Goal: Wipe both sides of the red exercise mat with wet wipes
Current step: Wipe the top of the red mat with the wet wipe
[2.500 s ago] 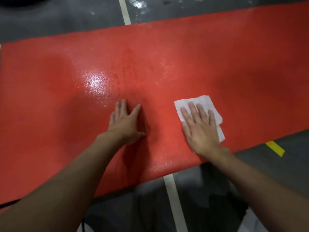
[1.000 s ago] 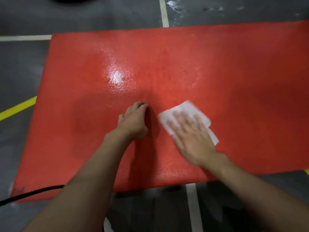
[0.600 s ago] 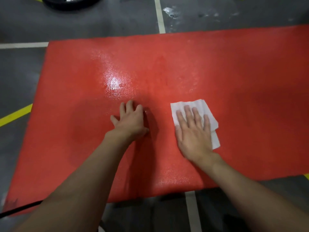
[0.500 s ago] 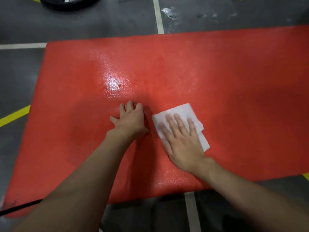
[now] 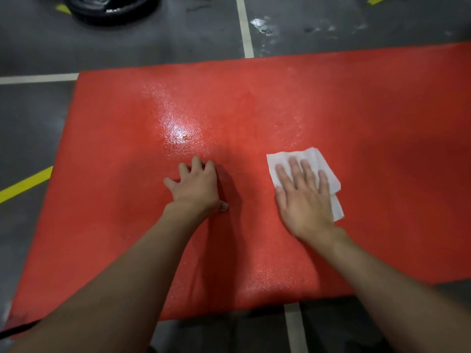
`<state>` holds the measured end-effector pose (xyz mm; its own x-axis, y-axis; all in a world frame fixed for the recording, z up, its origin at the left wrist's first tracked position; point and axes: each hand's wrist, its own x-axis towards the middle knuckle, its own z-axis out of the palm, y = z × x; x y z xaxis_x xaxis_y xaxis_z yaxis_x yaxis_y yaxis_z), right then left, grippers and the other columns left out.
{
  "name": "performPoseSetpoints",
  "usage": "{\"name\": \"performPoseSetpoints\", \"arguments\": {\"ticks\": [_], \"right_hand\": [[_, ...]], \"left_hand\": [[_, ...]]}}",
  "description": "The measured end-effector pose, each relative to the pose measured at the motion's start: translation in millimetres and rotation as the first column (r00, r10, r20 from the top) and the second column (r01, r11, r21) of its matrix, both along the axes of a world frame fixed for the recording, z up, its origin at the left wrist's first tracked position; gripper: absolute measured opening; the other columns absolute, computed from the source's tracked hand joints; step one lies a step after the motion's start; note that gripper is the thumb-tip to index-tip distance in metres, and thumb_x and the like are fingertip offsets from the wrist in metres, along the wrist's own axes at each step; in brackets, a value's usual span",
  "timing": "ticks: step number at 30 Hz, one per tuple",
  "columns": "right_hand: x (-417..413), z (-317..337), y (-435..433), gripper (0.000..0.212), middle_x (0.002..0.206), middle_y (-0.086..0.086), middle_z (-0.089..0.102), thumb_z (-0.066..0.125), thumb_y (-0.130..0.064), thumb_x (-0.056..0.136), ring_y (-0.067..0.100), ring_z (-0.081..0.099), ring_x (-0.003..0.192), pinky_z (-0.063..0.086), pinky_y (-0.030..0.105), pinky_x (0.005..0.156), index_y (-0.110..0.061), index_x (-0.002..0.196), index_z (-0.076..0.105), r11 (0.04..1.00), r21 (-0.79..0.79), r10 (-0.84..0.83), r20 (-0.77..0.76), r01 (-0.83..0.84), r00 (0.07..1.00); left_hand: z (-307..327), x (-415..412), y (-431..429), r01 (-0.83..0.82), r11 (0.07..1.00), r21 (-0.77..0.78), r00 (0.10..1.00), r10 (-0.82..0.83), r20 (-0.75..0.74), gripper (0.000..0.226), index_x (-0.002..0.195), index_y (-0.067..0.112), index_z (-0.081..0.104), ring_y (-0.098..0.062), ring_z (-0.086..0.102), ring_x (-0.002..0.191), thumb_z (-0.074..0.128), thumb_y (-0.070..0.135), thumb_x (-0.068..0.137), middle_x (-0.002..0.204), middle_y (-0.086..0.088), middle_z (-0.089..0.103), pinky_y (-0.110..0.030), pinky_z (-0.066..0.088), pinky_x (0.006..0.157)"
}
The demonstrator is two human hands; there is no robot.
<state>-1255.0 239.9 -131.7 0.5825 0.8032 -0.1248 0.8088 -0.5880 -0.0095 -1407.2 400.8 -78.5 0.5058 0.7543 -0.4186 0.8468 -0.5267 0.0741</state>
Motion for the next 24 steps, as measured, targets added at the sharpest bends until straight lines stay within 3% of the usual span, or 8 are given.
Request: {"name": "performPoseSetpoints", "arguments": {"ticks": [2, 5, 7, 10, 13, 15, 19, 24], "right_hand": [[-25.4, -3.9, 4.0, 0.056, 0.165, 0.005, 0.013, 0.019, -0.046, 0.103, 0.026, 0.007, 0.153, 0.003, 0.057, 0.120, -0.030, 0.156, 0.022, 0.997, 0.012, 0.078, -0.002, -0.077, 0.997], [-11.7, 1.2, -4.5, 0.056, 0.165, 0.001, 0.017, 0.016, -0.048, 0.103, 0.023, 0.011, 0.153, 0.008, 0.054, 0.121, -0.033, 0.155, 0.025, 0.907, -0.011, 0.421, -0.046, -0.422, 0.906], [14.5, 4.8, -1.2, 0.056, 0.166, -0.001, 0.010, 0.013, -0.047, 0.102, 0.020, 0.004, 0.153, 0.001, 0.048, 0.122, -0.035, 0.157, 0.018, 0.954, -0.015, 0.299, -0.042, -0.300, 0.953], [-2.8, -0.3, 10.3, 0.057, 0.166, 0.003, 0.007, 0.014, -0.044, 0.102, 0.024, 0.001, 0.153, -0.001, 0.053, 0.121, -0.031, 0.158, 0.015, 1.000, 0.005, 0.006, -0.002, -0.006, 1.000], [-24.6, -2.1, 8.8, 0.057, 0.165, 0.003, 0.017, 0.015, -0.048, 0.102, 0.026, 0.012, 0.152, 0.007, 0.057, 0.120, -0.031, 0.155, 0.027, 0.927, 0.012, 0.374, -0.041, -0.374, 0.927], [4.5, 1.1, 8.5, 0.057, 0.165, 0.000, 0.017, 0.012, -0.049, 0.102, 0.022, 0.011, 0.153, 0.006, 0.052, 0.122, -0.034, 0.155, 0.026, 0.892, 0.005, 0.451, -0.065, -0.451, 0.890], [12.7, -2.9, 22.6, 0.059, 0.166, 0.003, 0.009, 0.009, -0.044, 0.100, 0.024, 0.004, 0.153, 0.000, 0.053, 0.121, -0.031, 0.157, 0.018, 0.999, 0.012, -0.031, 0.006, 0.031, 1.000], [-1.2, -2.5, 21.2, 0.055, 0.164, 0.000, 0.018, 0.015, -0.049, 0.103, 0.022, 0.011, 0.153, 0.005, 0.053, 0.122, -0.035, 0.155, 0.026, 0.886, 0.025, 0.463, -0.068, -0.462, 0.884]], "left_hand": [[2.7, 5.7, 1.4, 0.008, 1.000, 0.007, 0.999, -0.008, -0.038, 0.099, 0.133, 0.020, 0.037, -0.032, 0.027, 0.131, 0.088, 0.052, 0.054, 0.135, -0.005, 0.029, -0.062, 0.030, 0.101], [2.2, 8.1, 6.6, 0.046, 0.999, -0.013, 0.998, -0.047, -0.041, 0.111, 0.141, 0.014, 0.029, -0.032, 0.006, 0.147, 0.090, 0.049, 0.055, 0.156, -0.010, 0.012, -0.062, 0.015, 0.113], [2.3, 8.1, 9.7, 0.072, 0.995, -0.065, 0.997, -0.074, -0.028, 0.120, 0.148, 0.008, 0.019, -0.032, -0.005, 0.150, 0.090, 0.045, 0.059, 0.163, -0.009, -0.005, -0.055, 0.011, 0.118], [2.0, 8.4, 12.7, 0.074, 0.993, -0.093, 0.997, -0.075, -0.010, 0.125, 0.149, 0.006, 0.015, -0.033, -0.001, 0.150, 0.092, 0.043, 0.057, 0.164, -0.009, -0.002, -0.052, 0.018, 0.117], [1.5, 7.8, 14.8, 0.076, 0.995, -0.061, 0.997, -0.076, 0.010, 0.128, 0.148, 0.010, 0.018, -0.032, 0.006, 0.148, 0.093, 0.046, 0.051, 0.162, -0.006, 0.007, -0.052, 0.023, 0.114], [1.6, 5.5, 15.6, 0.073, 0.996, -0.059, 0.997, -0.071, 0.020, 0.130, 0.148, 0.012, 0.018, -0.031, 0.008, 0.148, 0.093, 0.048, 0.049, 0.161, -0.004, 0.008, -0.051, 0.024, 0.113], [-2.5, 6.1, 14.7, 0.054, 0.997, -0.047, 0.998, -0.053, 0.018, 0.132, 0.148, 0.012, 0.015, -0.031, 0.008, 0.147, 0.093, 0.048, 0.048, 0.161, -0.003, 0.007, -0.051, 0.024, 0.113], [-3.7, 6.8, 15.2, 0.054, 0.998, -0.039, 0.998, -0.053, 0.022, 0.128, 0.145, 0.014, 0.019, -0.031, 0.011, 0.146, 0.094, 0.047, 0.046, 0.159, -0.002, 0.010, -0.050, 0.026, 0.111]]}}
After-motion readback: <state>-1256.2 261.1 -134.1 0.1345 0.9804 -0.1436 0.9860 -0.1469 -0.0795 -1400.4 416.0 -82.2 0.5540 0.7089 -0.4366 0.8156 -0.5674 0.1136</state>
